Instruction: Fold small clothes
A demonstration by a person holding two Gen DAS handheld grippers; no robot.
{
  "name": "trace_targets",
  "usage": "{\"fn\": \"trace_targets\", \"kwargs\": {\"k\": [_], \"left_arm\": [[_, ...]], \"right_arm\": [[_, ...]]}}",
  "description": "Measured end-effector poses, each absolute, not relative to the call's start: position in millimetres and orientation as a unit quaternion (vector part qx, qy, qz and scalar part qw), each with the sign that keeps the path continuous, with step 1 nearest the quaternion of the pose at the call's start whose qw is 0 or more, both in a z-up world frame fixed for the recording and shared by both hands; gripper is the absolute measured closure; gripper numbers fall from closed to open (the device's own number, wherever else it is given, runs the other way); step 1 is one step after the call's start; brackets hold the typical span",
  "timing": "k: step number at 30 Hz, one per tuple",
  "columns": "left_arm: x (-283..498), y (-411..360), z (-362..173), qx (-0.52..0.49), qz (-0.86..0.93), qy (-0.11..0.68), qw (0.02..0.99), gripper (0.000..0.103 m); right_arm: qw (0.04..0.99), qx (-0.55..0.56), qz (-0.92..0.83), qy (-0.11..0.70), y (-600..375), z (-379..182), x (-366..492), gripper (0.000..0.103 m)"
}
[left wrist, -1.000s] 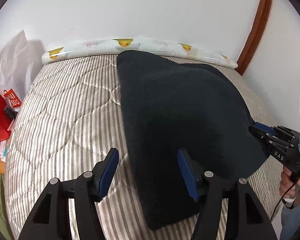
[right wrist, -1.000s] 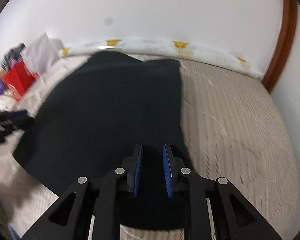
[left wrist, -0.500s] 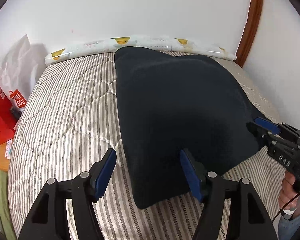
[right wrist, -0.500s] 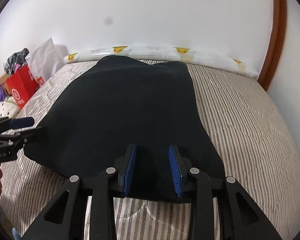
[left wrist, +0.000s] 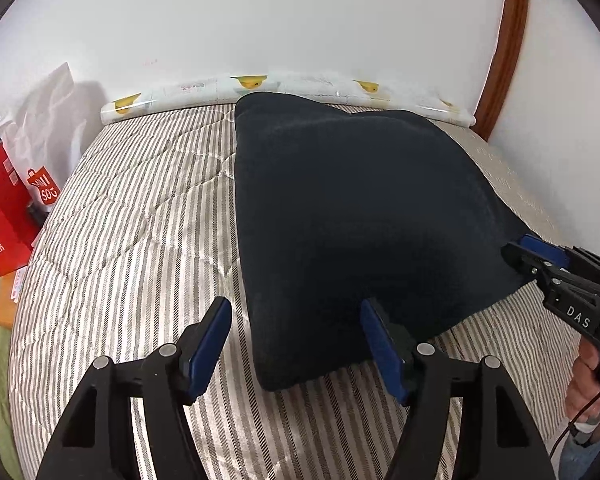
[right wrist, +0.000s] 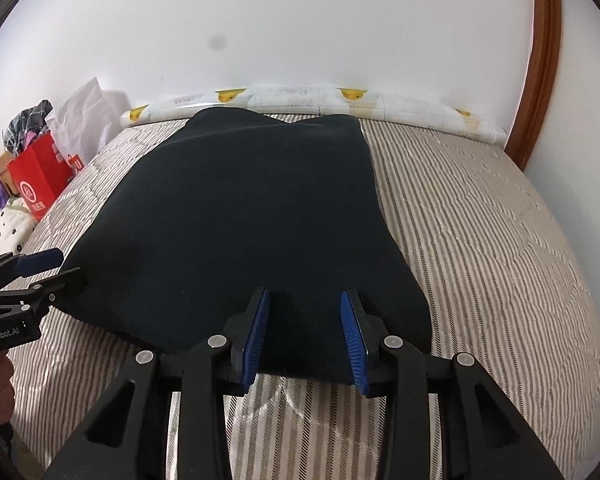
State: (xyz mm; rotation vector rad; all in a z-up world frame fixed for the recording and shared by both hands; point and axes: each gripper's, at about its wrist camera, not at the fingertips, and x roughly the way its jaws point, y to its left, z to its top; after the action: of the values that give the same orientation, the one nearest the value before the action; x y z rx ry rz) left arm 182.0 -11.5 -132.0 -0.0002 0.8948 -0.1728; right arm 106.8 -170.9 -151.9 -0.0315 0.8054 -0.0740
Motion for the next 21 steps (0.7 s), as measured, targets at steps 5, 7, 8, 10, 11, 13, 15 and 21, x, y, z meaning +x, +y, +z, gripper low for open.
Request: {"fn": "trace_targets", "kwargs": {"k": [5,7,8,10,11,13,15,21], "left_arm": [[176,-7,-131,-0.008,-0.081,0.428,0.900,0.036],[174,-7,-131,-0.007,-0.080,0.425,0.902,0.036],[174,-7,-131,-0.008,-0.078,0.425,0.902,0.036],[173,-6,-130,-0.011,-0.076,0.425,0.902,0.036],[172,-6,-129,-0.011,-0.076,0.424,0.902,0.036],[171,-7,-128,-0.007,-0.073,0.422,0.904,0.036],[169,-8,-127,-0.008,-0.072,0.420,0.905,0.036],[167,-10,-125,-0.007,-0.076,0.419,0.905,0.036]], "right_arm": [[0.921,-0.011,-0.044,0.388,-179,-152,94,0.066],[0.926,0.007,-0.042,0.376,-185,-148,89,0.066],[0.927,0.019,-0.039,0.372,-188,-147,86,0.066],[0.927,0.025,-0.042,0.372,-191,-146,86,0.066],[0.926,0.025,-0.045,0.373,-191,-146,85,0.066],[0.925,0.015,-0.051,0.376,-189,-148,83,0.066],[0.924,0.003,-0.060,0.378,-185,-151,82,0.066],[0.923,0.014,-0.071,0.378,-184,-149,77,0.066]]}}
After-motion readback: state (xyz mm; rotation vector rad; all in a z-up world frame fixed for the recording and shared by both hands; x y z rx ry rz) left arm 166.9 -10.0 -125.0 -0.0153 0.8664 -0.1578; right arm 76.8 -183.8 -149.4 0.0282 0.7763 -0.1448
